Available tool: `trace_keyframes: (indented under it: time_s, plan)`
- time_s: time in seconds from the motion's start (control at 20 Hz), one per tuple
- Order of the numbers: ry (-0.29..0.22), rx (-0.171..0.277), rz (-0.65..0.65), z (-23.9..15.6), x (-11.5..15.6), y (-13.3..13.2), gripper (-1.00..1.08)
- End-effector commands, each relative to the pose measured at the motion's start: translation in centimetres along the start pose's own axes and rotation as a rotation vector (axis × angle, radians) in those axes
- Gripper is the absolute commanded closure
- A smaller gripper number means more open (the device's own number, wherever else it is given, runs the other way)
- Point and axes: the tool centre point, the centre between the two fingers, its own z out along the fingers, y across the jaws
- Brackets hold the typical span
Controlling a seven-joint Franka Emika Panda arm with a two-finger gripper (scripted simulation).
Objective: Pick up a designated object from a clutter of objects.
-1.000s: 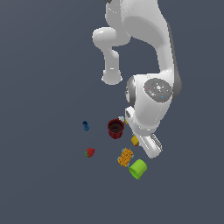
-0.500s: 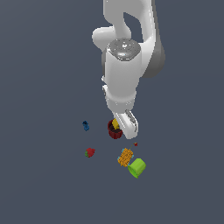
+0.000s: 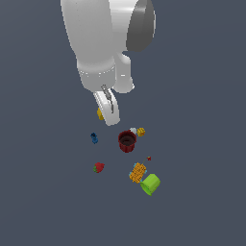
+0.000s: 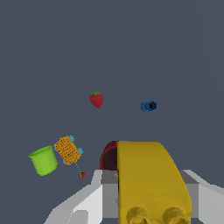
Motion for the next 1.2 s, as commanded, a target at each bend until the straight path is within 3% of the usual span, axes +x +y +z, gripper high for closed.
trace_keyframes:
  time_s: [0.0, 0.6, 1.15]
  plan:
    - [0.001, 0.0, 0.0, -2.2, 1.7, 1.8, 1.08]
    - [0.005, 0.0, -0.001, -11.3, 8.8, 8.5, 1.08]
    - [0.007, 0.001, -0.003, -14.1, 11.1, 10.3, 1.08]
